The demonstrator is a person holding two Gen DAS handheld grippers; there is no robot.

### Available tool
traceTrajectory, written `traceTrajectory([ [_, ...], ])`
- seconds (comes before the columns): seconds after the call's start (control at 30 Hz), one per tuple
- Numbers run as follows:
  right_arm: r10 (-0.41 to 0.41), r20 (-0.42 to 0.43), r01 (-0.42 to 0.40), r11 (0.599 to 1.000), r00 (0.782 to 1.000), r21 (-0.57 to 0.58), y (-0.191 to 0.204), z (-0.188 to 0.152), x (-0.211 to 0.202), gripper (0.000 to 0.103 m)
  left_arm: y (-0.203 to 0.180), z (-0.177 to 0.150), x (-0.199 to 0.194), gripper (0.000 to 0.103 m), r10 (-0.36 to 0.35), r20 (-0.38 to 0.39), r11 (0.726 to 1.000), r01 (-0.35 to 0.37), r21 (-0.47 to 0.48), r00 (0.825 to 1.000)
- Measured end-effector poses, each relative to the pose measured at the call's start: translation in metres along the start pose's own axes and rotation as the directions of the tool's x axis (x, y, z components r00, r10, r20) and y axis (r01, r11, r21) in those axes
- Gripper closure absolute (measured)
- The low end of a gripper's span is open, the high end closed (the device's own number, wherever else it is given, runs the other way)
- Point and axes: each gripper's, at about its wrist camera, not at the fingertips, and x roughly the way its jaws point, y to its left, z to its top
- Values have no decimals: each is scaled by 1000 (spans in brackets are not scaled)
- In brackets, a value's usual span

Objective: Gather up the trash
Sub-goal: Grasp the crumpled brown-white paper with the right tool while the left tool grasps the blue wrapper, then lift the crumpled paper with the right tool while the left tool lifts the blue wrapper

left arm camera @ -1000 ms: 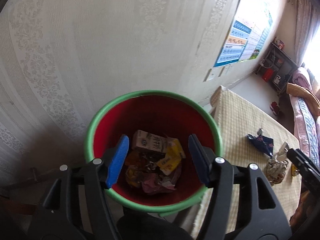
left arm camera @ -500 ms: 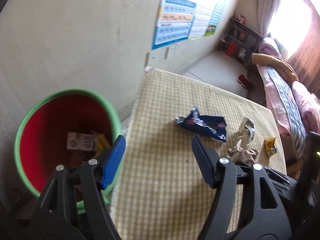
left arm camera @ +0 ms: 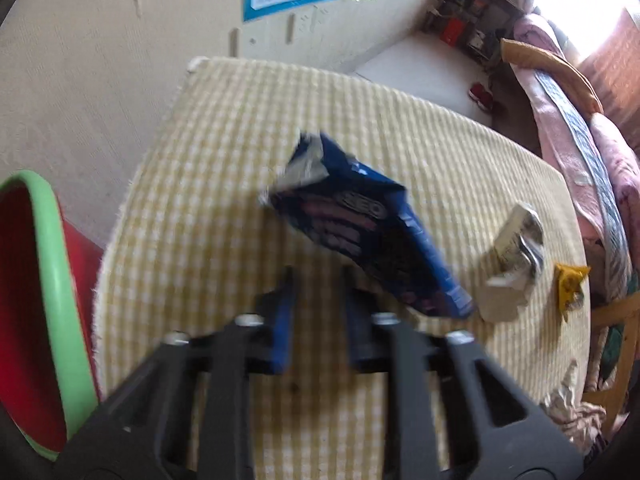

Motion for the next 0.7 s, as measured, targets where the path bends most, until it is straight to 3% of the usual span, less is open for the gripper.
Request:
traceTrajectory([
  [0.1, 8, 5, -8, 1000, 1000, 10, -1, -1, 0, 64, -4, -11, -13, 103, 10, 28, 1000, -11, 13, 1000],
  [0.7, 13, 66, -12, 1000, 998, -15, 8, -4, -22, 64, -12, -81, -131, 103, 29, 224, 994, -51, 95, 974],
])
